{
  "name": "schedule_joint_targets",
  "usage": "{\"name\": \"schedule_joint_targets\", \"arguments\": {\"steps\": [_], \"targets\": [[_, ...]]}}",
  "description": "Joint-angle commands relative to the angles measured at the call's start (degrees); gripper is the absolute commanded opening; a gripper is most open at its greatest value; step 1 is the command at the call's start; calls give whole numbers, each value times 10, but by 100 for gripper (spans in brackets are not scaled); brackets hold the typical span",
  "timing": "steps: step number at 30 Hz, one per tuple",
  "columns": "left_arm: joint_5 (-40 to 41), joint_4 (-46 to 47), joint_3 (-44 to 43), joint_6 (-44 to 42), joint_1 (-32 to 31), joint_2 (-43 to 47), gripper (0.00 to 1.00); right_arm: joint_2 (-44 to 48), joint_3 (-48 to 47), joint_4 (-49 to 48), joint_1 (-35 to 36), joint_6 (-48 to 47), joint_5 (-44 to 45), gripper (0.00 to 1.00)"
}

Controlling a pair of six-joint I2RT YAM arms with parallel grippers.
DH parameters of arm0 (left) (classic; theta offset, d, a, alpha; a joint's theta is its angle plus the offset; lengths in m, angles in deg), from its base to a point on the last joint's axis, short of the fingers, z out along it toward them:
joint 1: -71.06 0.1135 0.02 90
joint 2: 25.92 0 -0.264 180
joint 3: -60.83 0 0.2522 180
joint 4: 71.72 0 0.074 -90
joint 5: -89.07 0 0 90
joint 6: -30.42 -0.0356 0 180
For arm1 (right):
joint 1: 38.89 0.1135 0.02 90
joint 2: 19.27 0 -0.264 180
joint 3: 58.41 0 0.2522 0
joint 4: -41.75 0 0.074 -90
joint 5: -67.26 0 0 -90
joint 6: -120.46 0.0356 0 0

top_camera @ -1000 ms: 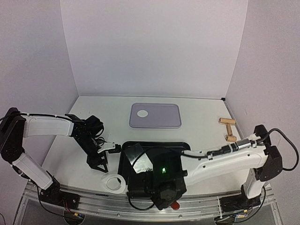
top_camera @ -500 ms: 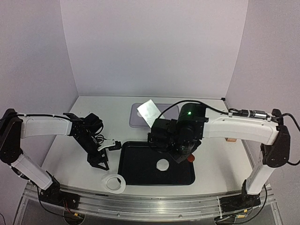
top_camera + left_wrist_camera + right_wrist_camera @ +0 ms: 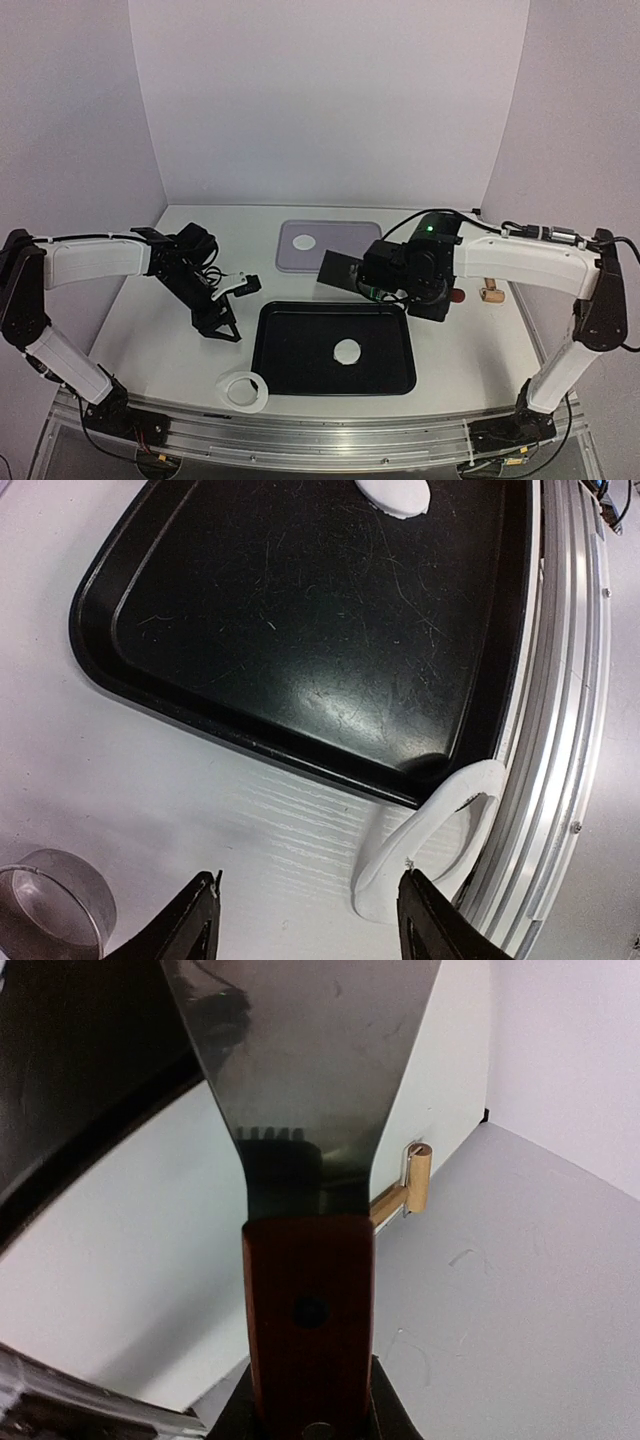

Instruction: Roll out the dumpling wrappers from the dough

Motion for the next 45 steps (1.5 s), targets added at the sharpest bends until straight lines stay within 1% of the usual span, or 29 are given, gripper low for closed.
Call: {"name": "schedule_joint_targets", "arguments": {"steps": [1, 5, 8, 11, 16, 20, 26, 33, 39, 45], "targets": [[8, 18, -34, 14, 2, -1, 61, 94, 32, 154, 14, -115, 17, 0], [23, 32, -81, 17, -5, -35, 61, 125, 87, 175, 13, -110, -10, 0], [41, 45, -140, 16, -18, -83, 63, 131, 136, 193, 12, -102, -20, 0], [55, 55, -197, 9, -32, -136, 63, 129, 170, 188, -2, -100, -23, 0], [77, 83, -263, -13, -49, -221, 64, 92, 156, 154, -31, -78, -25, 0], [85, 90, -316, -24, -63, -281, 64, 61, 166, 130, -49, -89, -32, 0], [95, 100, -360, -41, -79, -345, 64, 52, 191, 111, -58, -114, -34, 0], [106, 112, -368, -65, -93, -382, 62, 39, 208, 108, -58, -142, -37, 0], [101, 115, -365, -86, -99, -398, 54, 26, 213, 88, -58, -169, -45, 0], [91, 122, -365, -87, -102, -409, 39, 32, 215, 66, -58, -200, -80, 0]]}}
